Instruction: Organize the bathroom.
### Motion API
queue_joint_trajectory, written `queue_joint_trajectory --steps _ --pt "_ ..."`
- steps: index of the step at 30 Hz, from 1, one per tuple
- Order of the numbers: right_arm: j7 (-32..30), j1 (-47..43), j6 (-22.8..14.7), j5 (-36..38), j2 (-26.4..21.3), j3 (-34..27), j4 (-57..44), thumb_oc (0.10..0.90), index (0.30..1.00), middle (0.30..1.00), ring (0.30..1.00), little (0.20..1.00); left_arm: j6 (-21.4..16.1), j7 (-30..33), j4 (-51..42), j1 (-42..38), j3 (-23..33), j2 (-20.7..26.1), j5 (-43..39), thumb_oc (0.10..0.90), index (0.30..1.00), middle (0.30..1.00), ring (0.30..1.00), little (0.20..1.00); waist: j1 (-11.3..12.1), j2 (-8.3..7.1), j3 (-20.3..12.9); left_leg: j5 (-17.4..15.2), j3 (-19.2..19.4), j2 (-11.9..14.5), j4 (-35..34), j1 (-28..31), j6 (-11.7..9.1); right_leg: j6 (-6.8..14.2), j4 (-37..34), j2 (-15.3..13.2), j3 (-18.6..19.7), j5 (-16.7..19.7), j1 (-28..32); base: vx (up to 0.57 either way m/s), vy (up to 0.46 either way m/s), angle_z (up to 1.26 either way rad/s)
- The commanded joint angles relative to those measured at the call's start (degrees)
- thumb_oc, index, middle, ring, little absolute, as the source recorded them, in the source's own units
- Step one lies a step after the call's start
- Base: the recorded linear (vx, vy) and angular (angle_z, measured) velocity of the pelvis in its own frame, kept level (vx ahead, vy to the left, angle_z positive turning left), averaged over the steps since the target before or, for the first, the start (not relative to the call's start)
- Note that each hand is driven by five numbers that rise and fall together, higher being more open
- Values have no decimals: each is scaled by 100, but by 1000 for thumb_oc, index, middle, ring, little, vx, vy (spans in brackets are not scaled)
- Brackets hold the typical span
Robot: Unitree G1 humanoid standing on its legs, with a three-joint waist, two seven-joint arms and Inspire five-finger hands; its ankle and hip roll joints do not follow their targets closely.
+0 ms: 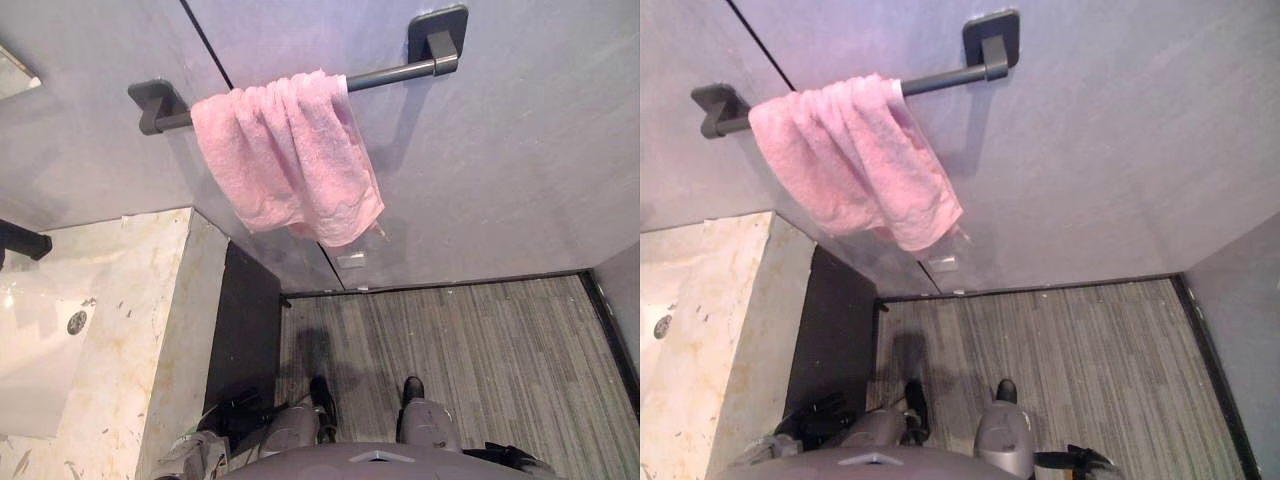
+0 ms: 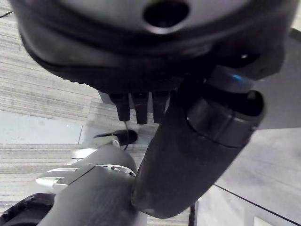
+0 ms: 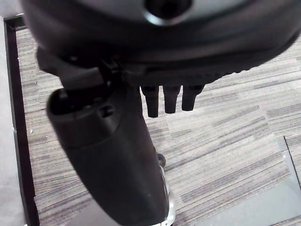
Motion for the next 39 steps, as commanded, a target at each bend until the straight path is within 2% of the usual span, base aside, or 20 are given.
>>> queue_joint_trajectory --steps 1,7,13,14,15,16,18,19,20,23,24,26,27,28,29,34,39 --pt "-73 133 -17 61 -110 -49 155 800 900 900 900 900 -65 179 -143 149 30 145 81 800 900 900 900 900 14 -106 39 -1050 57 172 1141 -174 16 218 -455 63 -126 61 313 13 -40 15" --pt "-90 112 -12 47 -100 10 161 800 900 900 900 900 -129 121 -144 178 -4 156 179 800 900 900 900 900 49 -195 -5 -1031 27 187 1299 -204 19 167 -528 125 -147 56 398 23 -56 3" --pt "-147 113 48 13 -112 50 129 800 900 900 900 900 -284 54 -203 173 -119 174 447 800 900 900 900 900 38 -209 -14 -1024 116 234 1302 -205 7 149 -599 161 -171 63 434 5 -38 -4" --pt "-170 111 59 28 -145 60 127 800 900 900 900 900 -501 59 -306 143 -246 234 825 800 900 900 900 900 12 -188 -10 -1039 177 243 1247 -176 5 154 -615 176 -177 74 420 0 0 0" --pt "-170 111 59 28 -145 60 127 800 900 900 900 900 -501 59 -306 143 -246 234 825 800 900 900 900 900 12 -188 -10 -1039 177 243 1247 -176 5 154 -615 176 -177 74 420 0 0 0" --pt "-178 109 68 26 -172 58 113 800 900 900 900 900 -655 42 -410 123 -346 289 941 800 900 900 900 900 -2 -166 1 -1002 205 269 1217 -177 -9 157 -623 189 -173 76 417 -10 -7 14" --pt "-195 176 53 28 -258 79 21 800 900 900 900 900 -1024 11 -1121 62 -578 502 1104 800 900 900 900 900 -54 -132 21 -963 332 365 1174 -175 -34 166 -632 201 -180 67 406 -13 -9 -13" --pt "-195 176 53 28 -258 79 21 800 900 900 900 900 -1024 11 -1121 62 -578 502 1104 800 900 900 900 900 -54 -132 21 -963 332 365 1174 -175 -34 166 -632 201 -180 67 406 -33 -2 -38" --pt "-208 215 13 54 -311 96 -45 800 900 900 900 900 -858 38 -1921 13 -800 740 906 800 900 900 900 900 -79 -97 51 -961 429 416 1139 -158 -38 177 -633 192 -200 78 372 -43 6 -32" --pt "-225 230 -46 181 -390 130 -135 800 900 900 900 900 -735 -79 -2699 -133 -917 1144 498 800 900 900 900 900 -105 -62 84 -985 584 438 1119 -112 -50 187 -687 177 -274 133 317 -70 -6 51" --pt "-232 243 -90 216 -391 140 -134 800 900 900 900 900 -712 -90 -2950 -215 -960 1288 435 800 900 900 900 900 -119 -70 99 -1055 623 402 1128 -48 -52 204 -736 178 -302 171 338 -29 -28 65" --pt "-239 226 -86 210 -365 180 -126 800 900 900 900 900 -731 -108 -3075 -225 -962 1343 350 800 900 900 900 900 -79 -111 84 -1134 404 253 1139 -90 -2 242 -768 172 -207 224 326 -1 -22 14" --pt "-228 195 -81 155 -348 191 -127 800 900 900 900 900 -668 -32 -3222 -247 -955 1367 388 800 900 900 900 900 -35 -158 82 -1390 196 17 1151 -110 108 292 -781 143 -94 273 289 1 -10 4" --pt "-228 195 -81 155 -348 191 -127 800 900 900 900 900 -668 -32 -3222 -247 -955 1367 388 800 900 900 900 900 -35 -158 82 -1390 196 17 1151 -110 108 292 -781 143 -94 273 289 2 -25 -5" --pt "-226 158 -99 132 -331 252 -120 800 900 900 900 900 -634 44 -3350 -231 -951 1442 322 800 900 900 900 900 25 -183 88 -1610 -41 -223 1126 -163 228 334 -712 169 56 274 214 3 -18 -12" --pt "-227 171 -132 164 -304 256 -125 800 900 900 900 900 -777 110 -3375 -141 -1000 1489 466 800 900 900 900 900 43 -242 171 -1569 -45 -262 1154 -287 225 304 -733 261 66 310 226 4 -42 -43" --pt "-243 225 -203 200 -308 245 -47 800 900 900 900 900 -805 66 -3351 -113 -1043 1576 631 800 900 900 900 900 26 -185 189 -1465 -41 -224 1146 -307 182 290 -708 283 62 277 212 17 -2 -7"
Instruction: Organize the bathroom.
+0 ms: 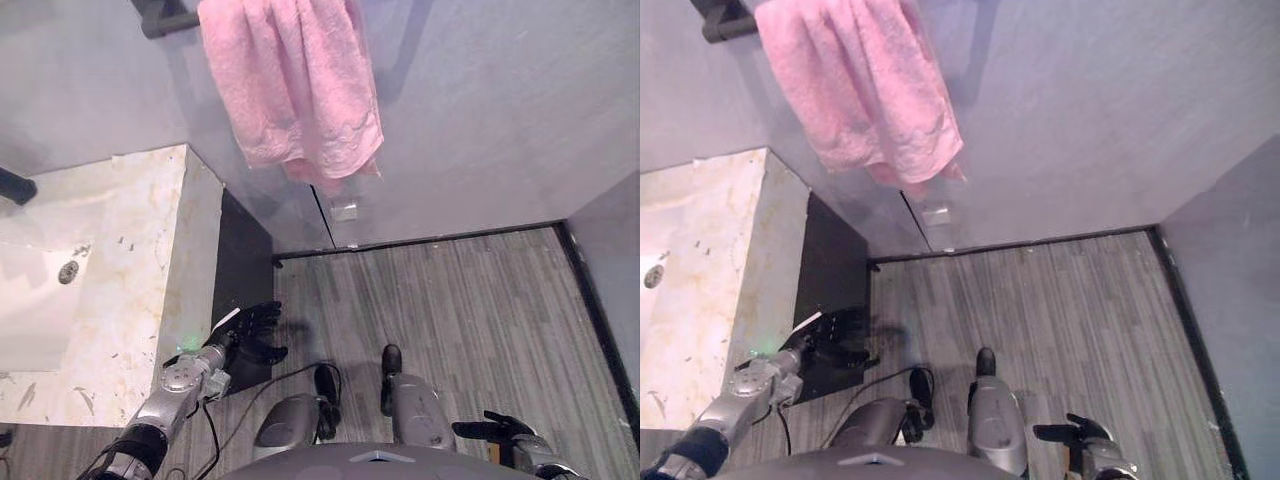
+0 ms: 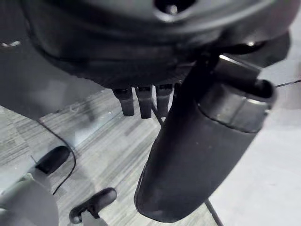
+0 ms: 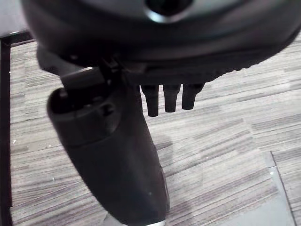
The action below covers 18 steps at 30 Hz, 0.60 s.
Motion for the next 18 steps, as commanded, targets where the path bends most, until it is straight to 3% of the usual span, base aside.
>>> queue_joint_trajectory --steps 1,10,18 --pt "-112 455 -4 151 -216 2 154 800 900 900 900 900 -402 70 -177 226 505 256 -20 800 900 900 900 900 8 -5 -98 -107 28 221 771 -348 -20 509 -997 8 -187 169 910 41 -1 7" --pt "-308 388 -112 176 -276 -62 179 800 900 900 900 900 -375 74 -526 145 375 473 75 800 900 900 900 900 -17 137 -113 -173 43 198 606 -301 3 539 -971 -9 -159 167 796 -2 3 -3" --pt "-535 426 -75 92 -276 -114 232 800 900 900 900 900 -266 203 -470 213 414 524 119 800 900 900 900 900 -11 107 -195 -134 29 239 693 -288 -20 522 -1009 15 -170 140 897 17 -16 5"
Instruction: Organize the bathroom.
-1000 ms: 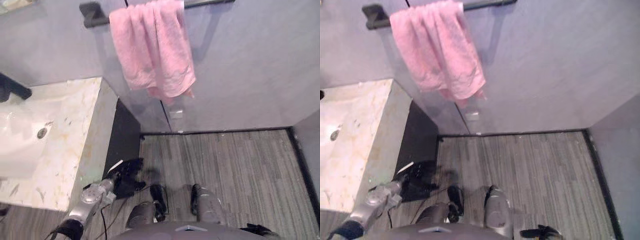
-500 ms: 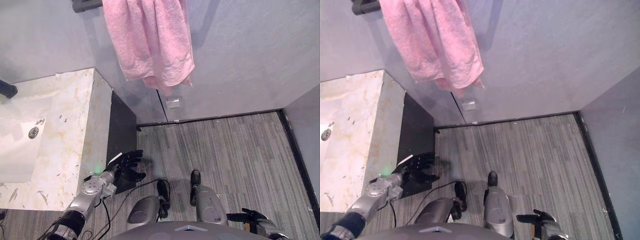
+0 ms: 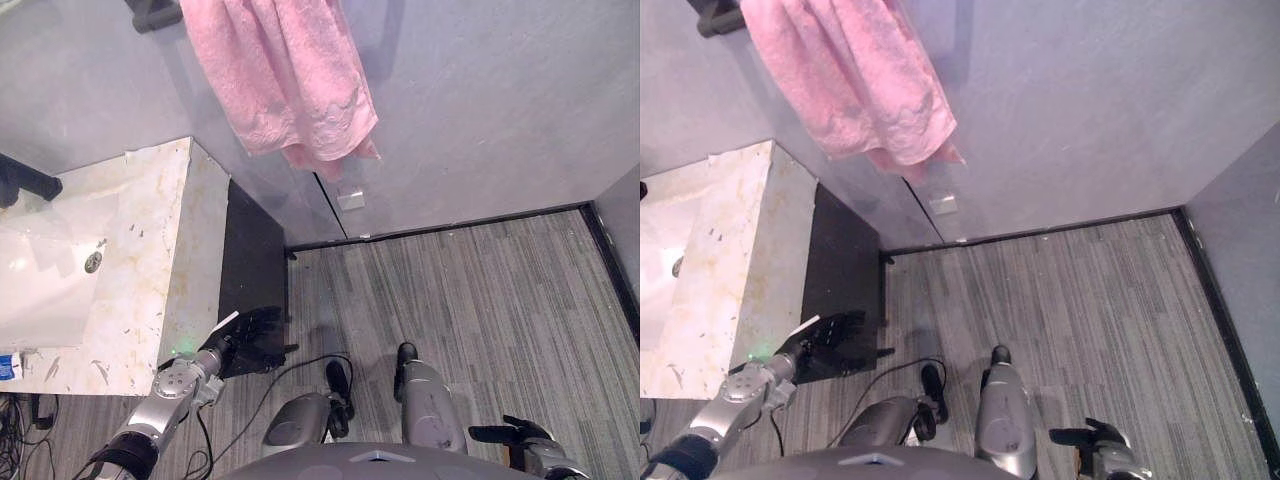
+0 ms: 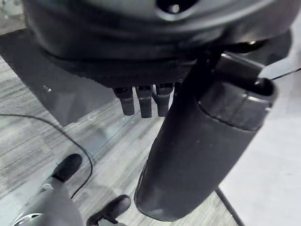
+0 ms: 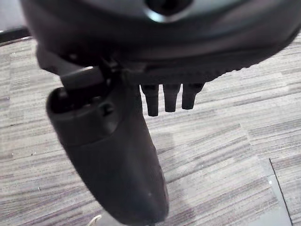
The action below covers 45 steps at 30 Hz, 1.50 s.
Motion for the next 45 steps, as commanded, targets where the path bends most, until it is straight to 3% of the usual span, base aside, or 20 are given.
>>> queue_joint_trajectory --steps 1,6,9,10,12,13,17,18,20,22,23,25,28,31,37,39,41,44,45 --pt "-182 289 32 104 -48 -5 166 800 900 900 900 900 -302 163 -183 -65 497 257 128 800 900 900 900 900 -1 -218 -168 -190 -36 136 812 -493 -186 632 -1960 80 -217 803 1157 8 -32 0" --pt "-161 267 87 84 -66 -26 175 800 900 900 900 900 -290 152 -214 -11 543 262 156 800 900 900 900 900 8 -280 -177 -179 -69 152 928 -479 -196 611 -2001 93 -200 832 1154 -1 -7 0" --pt "-159 284 61 134 -59 -41 152 800 900 900 900 900 -296 94 -170 -55 540 265 218 800 900 900 900 900 -23 -302 -169 -292 149 83 1106 -478 -192 604 -2069 63 -303 872 1159 -6 -3 1" --pt "-236 248 77 225 -23 2 151 800 900 900 900 900 -322 43 -74 -43 524 246 388 800 900 900 900 900 26 -290 -160 -706 148 -344 924 -472 1 691 -2054 53 -312 932 1131 -15 -12 10" --pt "-237 199 61 158 23 51 166 800 900 900 900 900 -406 130 25 39 469 215 574 800 900 900 900 900 97 -313 -121 -1013 11 -625 737 -469 156 799 -1966 57 -261 965 1058 4 -1 9" --pt "-245 152 54 102 58 110 160 800 900 900 900 900 -422 241 46 132 425 226 631 800 900 900 900 900 173 -338 -84 -1051 -270 -776 625 -480 232 851 -1862 97 -166 974 973 22 -24 -21" --pt "-186 24 19 65 110 156 145 800 900 900 900 900 -338 353 102 247 463 210 721 800 900 900 900 900 289 -396 -28 -981 -442 -850 417 -435 310 876 -1680 155 -163 921 878 -13 -32 -102" --pt "-97 -134 -134 -90 225 266 128 800 900 900 900 900 -416 515 333 406 555 223 991 800 900 900 900 900 373 -334 106 -894 -591 -769 302 -379 551 1037 114 174 17 830 87 -47 -81 -46" --pt "-35 -238 -189 -76 220 325 110 800 900 900 900 900 -584 630 557 321 532 288 1026 800 900 900 900 900 306 -348 259 -1044 -778 -726 448 -450 627 1194 497 -185 401 1336 -508 -53 -172 -70" --pt "-35 -305 -207 -78 237 363 111 800 900 900 900 900 -602 669 671 239 514 313 969 800 900 900 900 900 301 -383 313 -1124 -779 -699 506 -444 606 1238 194 -463 485 1526 -486 58 -250 -4" --pt "-88 -396 -132 -162 289 412 31 800 900 900 900 900 -552 716 727 187 584 331 846 800 900 900 900 900 309 -365 384 -1167 -874 -531 660 -466 533 1247 -250 -670 788 1581 -259 110 -283 31" --pt "-132 -426 -83 -108 324 490 -35 800 900 900 900 900 -574 729 781 117 575 367 789 800 900 900 900 900 238 -396 400 -1207 -994 -445 814 -513 474 1285 -509 -557 970 1334 -130 109 -289 -2" --pt "-144 -487 3 56 310 605 -238 800 900 900 900 900 -602 673 805 75 572 306 874 800 900 900 900 900 294 -501 424 -1159 -1029 -308 1053 -636 326 1256 -683 -556 719 1076 165 60 -207 10" --pt "-123 -464 57 149 241 591 -368 800 900 900 900 900 -751 630 963 31 525 161 912 800 900 900 900 900 289 -557 422 -1014 -1021 -203 899 -590 217 1169 -910 -516 563 1070 337 42 -124 20" --pt "-32 -274 -123 175 21 289 -264 800 900 900 900 900 -728 782 983 149 496 -128 784 800 900 900 900 900 236 -463 316 -857 -1033 -163 705 -461 113 1037 -1122 -467 455 996 546 73 17 0" --pt "36 -163 -286 233 17 208 -253 800 900 900 900 900 -593 914 962 216 640 -210 538 800 900 900 900 900 254 -445 248 -813 -1060 -171 617 -374 85 1016 -1216 -458 417 992 658 113 17 11" --pt "134 50 -603 572 64 112 -624 800 900 900 900 900 -426 1228 948 303 1130 -336 -226 800 900 900 900 900 292 -475 123 -787 -1076 -157 437 -234 53 994 -1379 -456 304 1001 843 146 -24 18" --pt "18 211 -643 894 151 57 -1544 800 900 900 900 900 -448 1561 802 425 1557 -340 -102 800 900 900 900 900 312 -556 3 -744 -1072 -99 300 -172 28 981 -1485 -429 235 1016 909 69 -70 18" --pt "-206 289 -532 1093 173 85 -2345 800 900 900 900 900 -550 1702 615 521 1733 -284 -8 800 900 900 900 900 325 -606 -52 -713 -1064 -58 234 -157 14 980 -1543 -407 205 1037 922 47 -118 10"
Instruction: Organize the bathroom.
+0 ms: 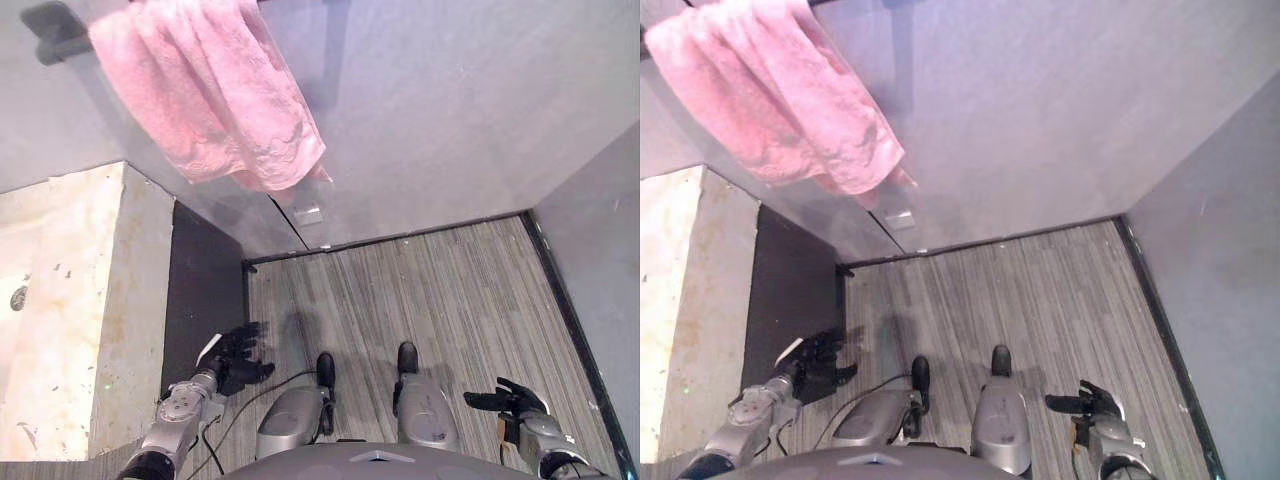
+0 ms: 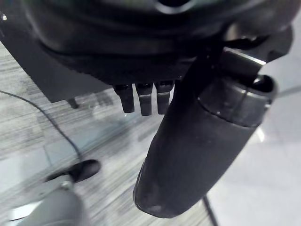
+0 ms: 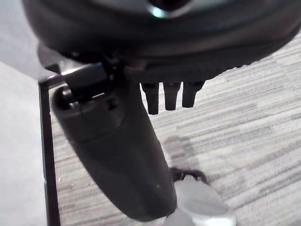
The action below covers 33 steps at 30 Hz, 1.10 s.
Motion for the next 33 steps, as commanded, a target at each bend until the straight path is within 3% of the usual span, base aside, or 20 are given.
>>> queue_joint_trajectory --steps 1,5,9,13,18,23,27,33 --pt "-492 270 -69 599 123 50 -1715 800 900 900 900 900 -299 858 -689 383 693 834 211 800 900 900 900 900 77 -467 -414 -163 161 183 418 -336 -198 169 -253 -188 -91 -48 44 44 -128 8" --pt "-802 431 -307 541 27 -22 -3146 800 900 900 900 900 -180 1585 -1428 525 1132 1278 844 800 900 900 900 900 67 -524 -535 -51 235 296 264 -311 -249 155 -346 -140 -187 -57 94 33 -81 12" --pt "-1238 309 -490 395 -29 -361 -4252 800 900 900 900 900 -95 1742 -2818 524 1844 1853 1405 800 900 900 900 900 126 -556 -668 56 374 417 148 -330 -323 155 -386 -147 -342 -98 140 41 -107 18" --pt "-1630 -221 -430 -30 -246 -512 -4897 800 900 900 900 900 -255 1756 -3374 256 1949 2182 1878 800 900 900 900 900 180 -502 -674 166 438 533 75 -375 -416 135 -336 -133 -443 -150 118 -2 -72 23" --pt "-1672 -1090 -304 -47 -613 -391 -5188 800 900 900 900 900 -389 1624 -3590 -344 1855 2592 1676 800 900 900 900 900 266 -352 -651 371 519 605 -56 -393 -495 110 -342 -139 -553 -172 124 -21 -19 16" --pt "-1375 -1602 -162 -190 -789 -180 -5327 800 900 900 900 900 -528 1248 -3833 -646 1921 2684 1075 800 900 900 900 900 353 -351 -711 537 538 690 -96 -359 -554 73 -380 -112 -648 -213 246 37 -39 18" --pt "-1218 -2344 54 -350 -962 136 -5287 800 900 900 900 900 -363 985 -3680 -1264 1689 2745 285 800 900 900 900 900 401 -382 -766 726 581 818 -60 -346 -643 3 -354 -33 -764 -295 364 59 -71 17" --pt "-1308 -3408 565 -405 -1301 554 -5072 800 900 900 900 900 -20 642 -3228 -2146 1380 2835 -53 800 900 900 900 900 477 -436 -859 981 651 1010 76 -408 -765 -135 -280 135 -938 -460 538 33 -71 14"
